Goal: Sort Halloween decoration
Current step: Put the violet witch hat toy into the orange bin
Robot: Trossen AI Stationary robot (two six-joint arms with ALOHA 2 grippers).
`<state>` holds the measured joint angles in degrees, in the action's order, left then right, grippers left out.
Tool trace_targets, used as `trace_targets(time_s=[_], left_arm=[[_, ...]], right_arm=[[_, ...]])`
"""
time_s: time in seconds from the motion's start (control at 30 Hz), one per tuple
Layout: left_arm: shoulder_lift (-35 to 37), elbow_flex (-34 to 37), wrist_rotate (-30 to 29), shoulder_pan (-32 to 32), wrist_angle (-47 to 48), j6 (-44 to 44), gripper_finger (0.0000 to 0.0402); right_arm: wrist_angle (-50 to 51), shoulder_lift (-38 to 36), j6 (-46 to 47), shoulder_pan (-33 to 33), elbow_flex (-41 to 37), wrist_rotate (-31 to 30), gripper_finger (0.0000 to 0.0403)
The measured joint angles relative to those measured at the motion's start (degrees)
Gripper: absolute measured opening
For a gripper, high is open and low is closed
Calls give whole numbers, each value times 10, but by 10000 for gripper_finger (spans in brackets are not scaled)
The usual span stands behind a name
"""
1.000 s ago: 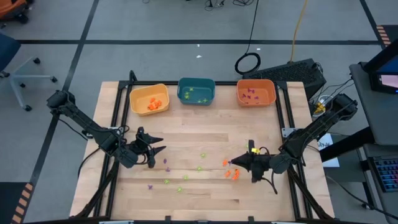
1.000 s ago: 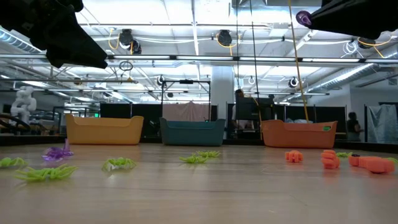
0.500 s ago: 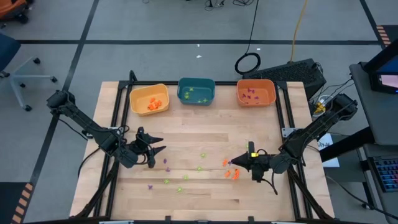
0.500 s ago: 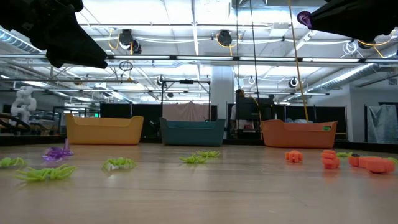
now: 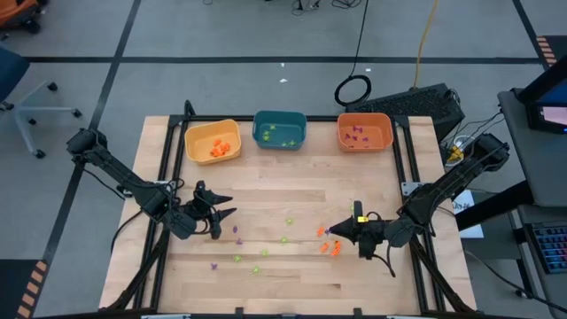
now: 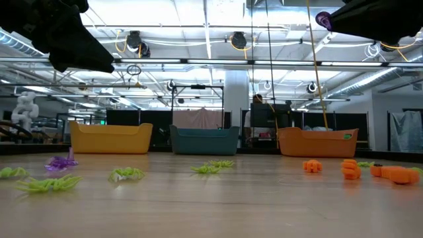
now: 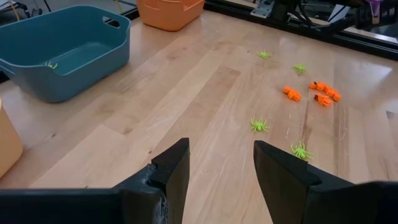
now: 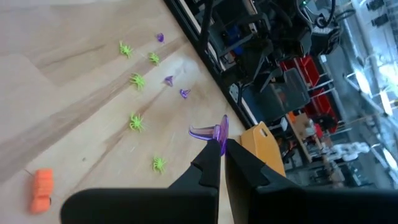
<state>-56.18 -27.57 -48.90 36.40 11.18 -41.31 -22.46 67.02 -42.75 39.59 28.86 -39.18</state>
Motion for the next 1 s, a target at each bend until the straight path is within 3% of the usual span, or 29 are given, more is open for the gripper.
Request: trace_targets(time_s=[1.0], left_arm=[[0,0,0,0,-3,0,176]], right_arm=[[0,0,332,0,0,3,0]])
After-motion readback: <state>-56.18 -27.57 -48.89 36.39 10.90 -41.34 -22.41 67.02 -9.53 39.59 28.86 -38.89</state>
